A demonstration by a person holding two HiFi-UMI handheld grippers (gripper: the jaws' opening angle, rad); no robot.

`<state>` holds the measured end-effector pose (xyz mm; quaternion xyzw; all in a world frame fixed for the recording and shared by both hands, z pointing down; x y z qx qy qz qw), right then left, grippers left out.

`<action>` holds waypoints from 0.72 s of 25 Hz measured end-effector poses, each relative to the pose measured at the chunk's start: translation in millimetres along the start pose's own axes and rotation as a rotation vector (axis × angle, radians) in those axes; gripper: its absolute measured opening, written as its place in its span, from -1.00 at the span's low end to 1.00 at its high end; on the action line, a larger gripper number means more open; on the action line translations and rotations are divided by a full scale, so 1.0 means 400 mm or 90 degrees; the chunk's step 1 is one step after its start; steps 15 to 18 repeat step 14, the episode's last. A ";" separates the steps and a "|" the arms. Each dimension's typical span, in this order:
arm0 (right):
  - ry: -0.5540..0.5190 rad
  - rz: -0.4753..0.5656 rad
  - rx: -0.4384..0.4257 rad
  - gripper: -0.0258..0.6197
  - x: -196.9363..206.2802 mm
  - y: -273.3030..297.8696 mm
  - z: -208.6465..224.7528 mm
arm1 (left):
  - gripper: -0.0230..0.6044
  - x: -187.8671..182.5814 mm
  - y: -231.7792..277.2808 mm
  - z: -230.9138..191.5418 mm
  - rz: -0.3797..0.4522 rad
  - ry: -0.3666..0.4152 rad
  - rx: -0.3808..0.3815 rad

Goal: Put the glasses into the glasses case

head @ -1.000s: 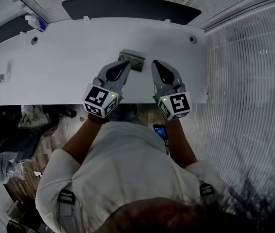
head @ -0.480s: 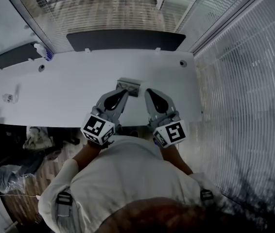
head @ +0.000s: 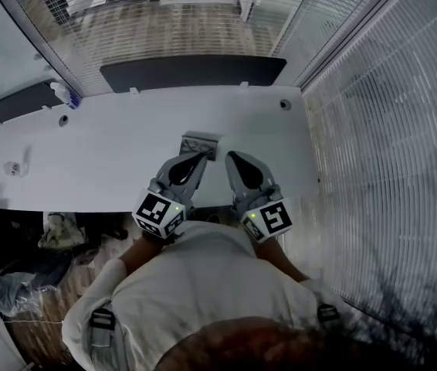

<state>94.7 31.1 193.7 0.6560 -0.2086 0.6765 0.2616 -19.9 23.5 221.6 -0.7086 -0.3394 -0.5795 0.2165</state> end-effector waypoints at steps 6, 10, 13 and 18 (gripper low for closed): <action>0.002 -0.006 0.000 -0.92 0.002 -0.006 0.002 | -0.92 0.012 0.001 0.005 -0.010 -0.009 -0.002; 0.007 -0.008 -0.006 -0.92 0.009 -0.001 0.004 | -0.92 0.019 0.004 0.002 -0.016 -0.015 -0.006; 0.004 -0.009 -0.011 -0.92 0.014 0.011 0.010 | -0.92 0.018 0.012 -0.013 -0.015 -0.017 -0.014; 0.003 -0.008 -0.012 -0.92 0.015 0.015 0.012 | -0.92 0.017 0.015 -0.018 -0.015 -0.017 -0.017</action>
Point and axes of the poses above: the fingertips, and each gripper's own axes: y forward along the fingers, z to its right, x out of its underside, the point moved 5 cm from there along -y, backward along the fingers, and after that the axes turned 5 degrees about -z, right-handed, at the moved point
